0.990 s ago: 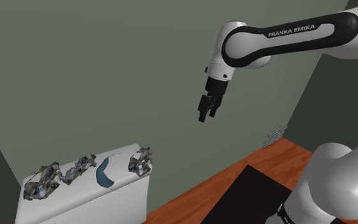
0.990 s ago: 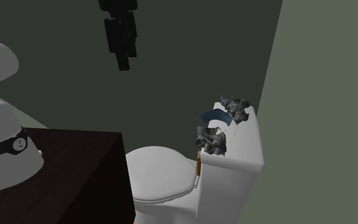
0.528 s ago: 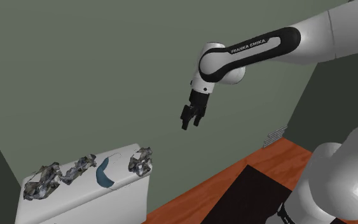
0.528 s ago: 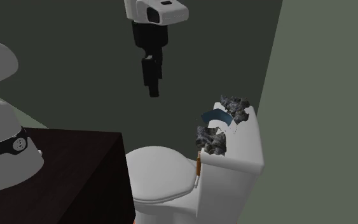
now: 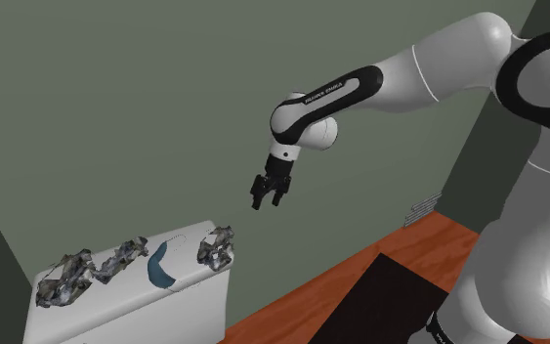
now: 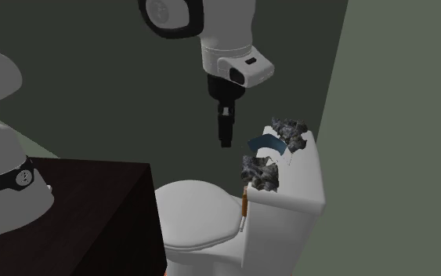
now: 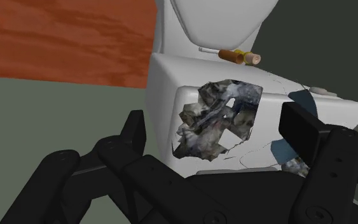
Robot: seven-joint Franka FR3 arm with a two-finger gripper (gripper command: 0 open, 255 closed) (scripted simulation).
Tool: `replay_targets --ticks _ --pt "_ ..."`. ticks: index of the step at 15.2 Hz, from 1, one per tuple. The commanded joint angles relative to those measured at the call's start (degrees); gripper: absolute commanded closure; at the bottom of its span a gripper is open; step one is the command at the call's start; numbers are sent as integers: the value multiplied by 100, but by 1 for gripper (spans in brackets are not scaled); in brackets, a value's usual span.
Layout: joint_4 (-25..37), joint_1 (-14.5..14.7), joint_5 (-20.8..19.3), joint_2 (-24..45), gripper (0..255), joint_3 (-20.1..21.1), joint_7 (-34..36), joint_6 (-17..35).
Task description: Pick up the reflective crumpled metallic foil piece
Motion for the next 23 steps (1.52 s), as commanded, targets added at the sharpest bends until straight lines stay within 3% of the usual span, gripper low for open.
replay_targets --ticks 1,11,20,21,23 --pt "266 35 229 461 0 54 -52 187" --pt "2009 -52 1009 2587 0 316 -287 511" --pt "2046 -82 1154 3007 0 388 -524 858" --pt "2049 -80 1155 3014 255 390 -524 863" --pt "2051 -80 1154 3014 255 390 -522 862"
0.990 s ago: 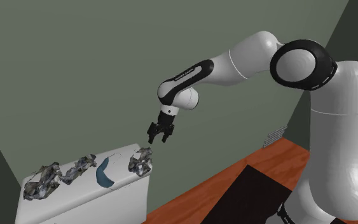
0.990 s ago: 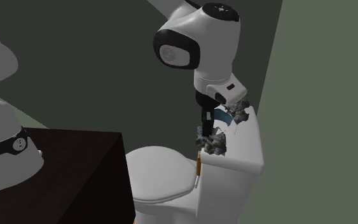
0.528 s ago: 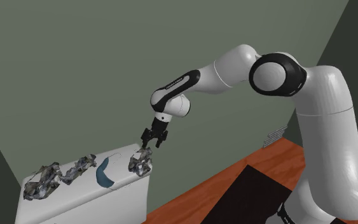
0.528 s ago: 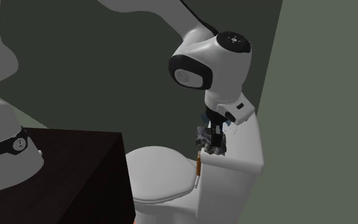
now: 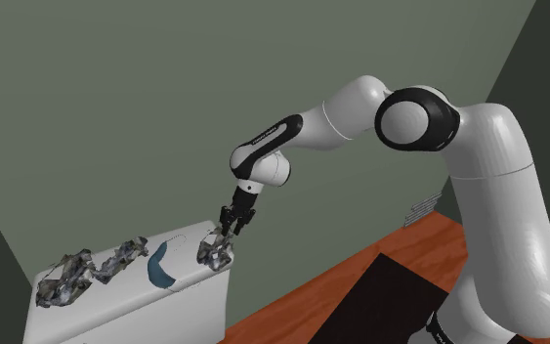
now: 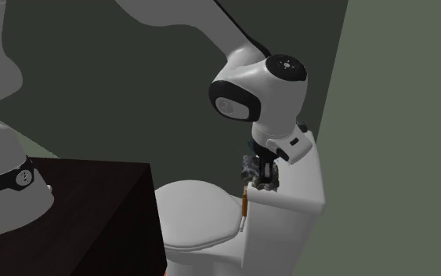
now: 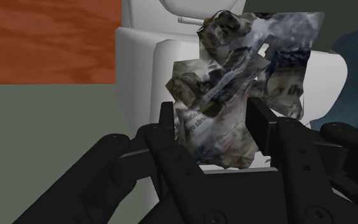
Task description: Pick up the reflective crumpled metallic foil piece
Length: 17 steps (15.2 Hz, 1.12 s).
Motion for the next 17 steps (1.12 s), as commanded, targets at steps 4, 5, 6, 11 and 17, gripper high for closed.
replay_targets --ticks 4,5,6,11,17 --pt "3 -2 0 11 255 0 -3 3" --pt "5 -2 0 12 255 -1 -2 2" --pt "1 -2 1 10 255 0 -4 4" --pt "-34 16 -75 -226 255 -40 122 -179" --pt "-39 36 -191 -544 255 -95 311 -463"
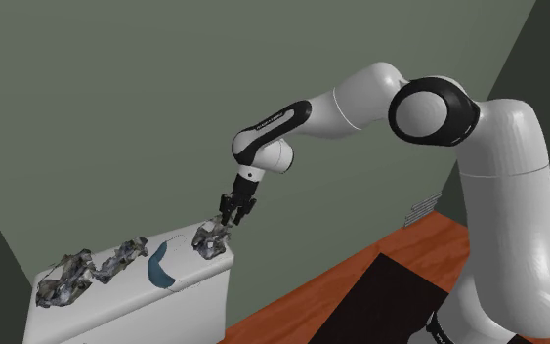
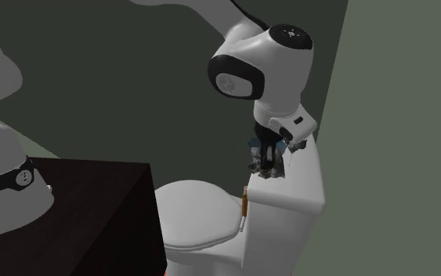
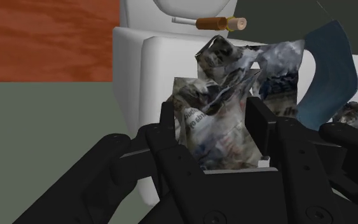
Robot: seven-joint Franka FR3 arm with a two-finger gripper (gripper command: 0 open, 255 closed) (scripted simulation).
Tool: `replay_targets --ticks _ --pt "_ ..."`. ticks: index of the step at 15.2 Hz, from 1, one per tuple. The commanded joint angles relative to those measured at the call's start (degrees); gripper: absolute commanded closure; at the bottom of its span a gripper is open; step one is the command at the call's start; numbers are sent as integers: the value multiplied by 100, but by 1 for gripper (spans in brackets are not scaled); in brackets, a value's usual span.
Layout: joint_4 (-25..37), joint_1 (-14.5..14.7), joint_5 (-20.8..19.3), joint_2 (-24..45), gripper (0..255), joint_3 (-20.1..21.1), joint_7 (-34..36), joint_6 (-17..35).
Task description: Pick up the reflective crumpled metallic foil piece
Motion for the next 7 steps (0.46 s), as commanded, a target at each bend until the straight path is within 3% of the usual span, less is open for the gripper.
replay_targets --ticks 1,7 --pt "-18 4 -37 -127 255 -18 61 -100" --pt "9 14 -118 -328 255 -51 193 -307"
